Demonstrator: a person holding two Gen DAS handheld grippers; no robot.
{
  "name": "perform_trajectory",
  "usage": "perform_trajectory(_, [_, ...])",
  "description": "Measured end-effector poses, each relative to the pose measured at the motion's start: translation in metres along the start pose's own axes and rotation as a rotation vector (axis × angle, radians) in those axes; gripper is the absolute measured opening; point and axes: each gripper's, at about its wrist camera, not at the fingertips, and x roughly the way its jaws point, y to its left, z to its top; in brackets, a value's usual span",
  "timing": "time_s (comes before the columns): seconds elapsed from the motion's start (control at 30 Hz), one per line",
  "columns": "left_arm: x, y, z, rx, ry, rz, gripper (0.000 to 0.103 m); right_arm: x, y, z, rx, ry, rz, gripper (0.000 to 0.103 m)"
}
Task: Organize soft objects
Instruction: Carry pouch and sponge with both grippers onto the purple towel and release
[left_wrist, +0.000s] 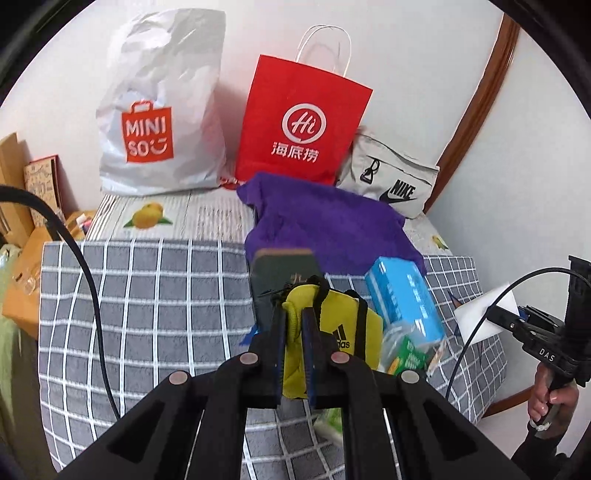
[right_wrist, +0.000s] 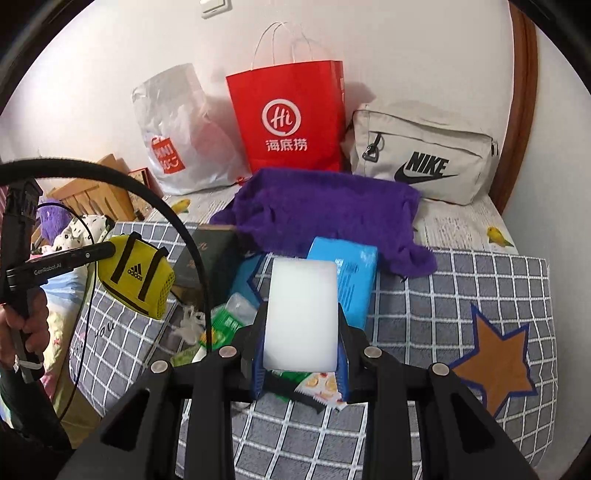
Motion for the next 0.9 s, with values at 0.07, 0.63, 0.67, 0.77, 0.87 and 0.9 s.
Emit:
perform_trajectory(0.07, [0.007, -0.003, 0.01, 0.007, -0.003, 0.025, 0.009, 0.004, -0.004, 0.008, -0.002, -0.009, -0.005, 0.03])
perform_trajectory(0.63, [0.081, -0.014, 0.089, 0.035, 0.028, 0.009, 0.009, 0.08, -0.055, 0.094, 0.014, -0.043, -0.056, 0.03])
perform_trajectory(0.67, [0.086, -0.014, 0.093, 0.04, 0.032, 0.015, 0.009, 0.088, -0.059, 0.099, 0.014, -0.037, -0.066, 0.03])
perform_trajectory(0.77, [0.1, -0.013, 0.103, 0.047, 0.043, 0.02, 0.009, 0.118, -0.071, 0.113, 0.025, -0.009, -0.086, 0.03])
perform_trajectory(0.87, [0.113, -0.011, 0.113, 0.047, 0.057, 0.022, 0.009, 0.154, -0.085, 0.126, 0.038, 0.025, -0.099, 0.03])
perform_trajectory(0.9, [0.118, -0.011, 0.116, 0.052, 0.06, 0.025, 0.009, 0.164, -0.089, 0.129, 0.042, 0.037, -0.101, 0.03])
